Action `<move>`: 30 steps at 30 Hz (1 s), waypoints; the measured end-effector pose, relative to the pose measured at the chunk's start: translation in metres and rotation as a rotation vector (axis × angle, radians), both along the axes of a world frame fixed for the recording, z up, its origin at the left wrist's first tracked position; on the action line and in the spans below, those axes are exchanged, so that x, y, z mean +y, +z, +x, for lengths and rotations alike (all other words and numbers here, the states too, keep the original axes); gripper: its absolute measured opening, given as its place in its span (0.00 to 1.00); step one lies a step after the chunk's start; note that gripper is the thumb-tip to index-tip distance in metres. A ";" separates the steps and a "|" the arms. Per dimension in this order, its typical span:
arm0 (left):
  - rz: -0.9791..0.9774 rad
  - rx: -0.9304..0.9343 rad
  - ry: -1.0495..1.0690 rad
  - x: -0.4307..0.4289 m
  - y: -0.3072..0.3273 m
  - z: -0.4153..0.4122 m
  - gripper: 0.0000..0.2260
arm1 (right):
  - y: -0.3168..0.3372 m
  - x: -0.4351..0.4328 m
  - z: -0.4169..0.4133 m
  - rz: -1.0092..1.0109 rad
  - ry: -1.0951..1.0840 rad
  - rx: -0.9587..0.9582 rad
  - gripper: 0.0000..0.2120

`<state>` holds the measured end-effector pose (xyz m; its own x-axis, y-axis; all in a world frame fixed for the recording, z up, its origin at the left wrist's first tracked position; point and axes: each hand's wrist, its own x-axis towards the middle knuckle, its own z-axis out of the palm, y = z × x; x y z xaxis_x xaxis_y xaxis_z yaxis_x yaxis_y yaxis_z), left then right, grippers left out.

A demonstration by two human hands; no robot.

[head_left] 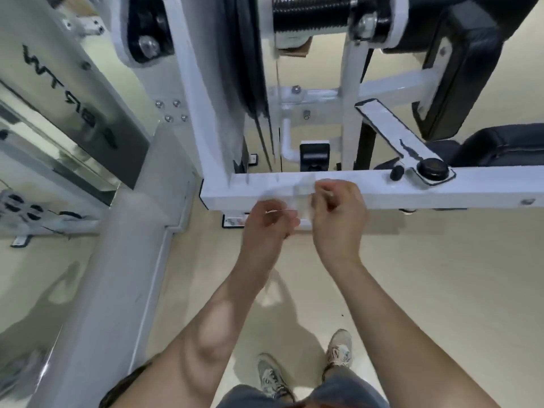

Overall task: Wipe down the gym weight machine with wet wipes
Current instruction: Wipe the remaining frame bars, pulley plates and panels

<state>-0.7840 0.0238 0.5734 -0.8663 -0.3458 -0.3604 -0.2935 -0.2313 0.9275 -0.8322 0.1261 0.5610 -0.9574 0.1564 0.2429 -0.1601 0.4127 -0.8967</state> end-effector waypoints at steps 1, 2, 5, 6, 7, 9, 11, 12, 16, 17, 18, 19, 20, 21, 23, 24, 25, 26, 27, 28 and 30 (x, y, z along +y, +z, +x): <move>-0.066 -0.008 -0.024 -0.006 -0.001 0.003 0.09 | -0.002 0.006 -0.006 0.128 -0.009 0.063 0.09; -0.130 -0.017 -0.051 -0.012 -0.002 0.006 0.09 | -0.003 0.009 -0.010 0.217 -0.009 0.089 0.09; -0.242 -0.032 -0.031 -0.032 -0.006 0.017 0.11 | 0.001 -0.020 0.000 0.390 0.080 0.085 0.08; -0.267 -0.019 -0.010 -0.039 -0.007 0.022 0.12 | 0.002 -0.038 0.009 0.404 0.150 0.053 0.07; -0.299 0.002 0.008 -0.047 -0.008 0.026 0.15 | 0.002 -0.056 0.015 0.414 0.225 0.017 0.07; -0.386 0.052 0.047 -0.063 -0.006 0.031 0.19 | -0.003 -0.087 0.021 0.418 0.334 -0.050 0.06; -0.490 0.113 0.087 -0.083 -0.008 0.032 0.21 | -0.005 -0.101 0.022 0.450 0.425 -0.004 0.09; -0.535 0.143 0.104 -0.092 -0.009 0.030 0.21 | -0.006 -0.103 0.023 0.463 0.462 0.017 0.11; -0.650 0.250 0.159 -0.110 -0.016 0.018 0.09 | -0.014 -0.105 0.016 0.455 0.530 0.035 0.11; -0.668 0.257 0.170 -0.111 -0.017 0.017 0.06 | -0.015 -0.107 0.014 0.455 0.513 0.071 0.09; -0.674 0.249 0.190 -0.115 -0.018 0.016 0.05 | -0.013 -0.111 0.014 0.478 0.492 0.150 0.06; -0.654 0.236 0.222 -0.120 -0.020 0.014 0.05 | -0.012 -0.116 0.014 0.497 0.482 0.239 0.04; -0.619 0.227 0.265 -0.128 -0.019 0.012 0.06 | -0.011 -0.121 0.013 0.502 0.477 0.313 0.03; -0.587 0.227 0.313 -0.139 -0.020 0.006 0.07 | -0.008 -0.126 0.011 0.503 0.478 0.323 0.04; -0.578 0.232 0.372 -0.160 -0.018 -0.010 0.06 | -0.006 -0.130 0.006 0.561 0.503 0.342 0.05; -0.611 0.233 0.358 -0.168 -0.016 -0.020 0.06 | -0.008 -0.128 0.006 0.623 0.529 0.385 0.08; -0.679 0.239 0.305 -0.173 -0.013 -0.030 0.06 | -0.013 -0.124 0.008 0.697 0.581 0.431 0.14; -0.772 0.252 0.220 -0.173 -0.010 -0.038 0.07 | -0.019 -0.117 0.012 0.770 0.654 0.450 0.20; -0.854 0.283 0.128 -0.171 -0.008 -0.041 0.08 | -0.023 -0.110 0.018 0.834 0.715 0.430 0.25; -0.895 0.321 0.051 -0.168 -0.007 -0.041 0.10 | -0.026 -0.104 0.025 0.880 0.753 0.386 0.28; -0.896 0.364 -0.036 -0.159 -0.010 -0.030 0.16 | -0.028 -0.094 0.034 0.872 0.752 0.289 0.31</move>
<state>-0.8141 -0.1353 0.5631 -0.8884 -0.3323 0.3167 0.0540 0.6093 0.7911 -0.7979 0.0320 0.5328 -0.6305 -0.7470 0.2111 -0.7735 0.5821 -0.2507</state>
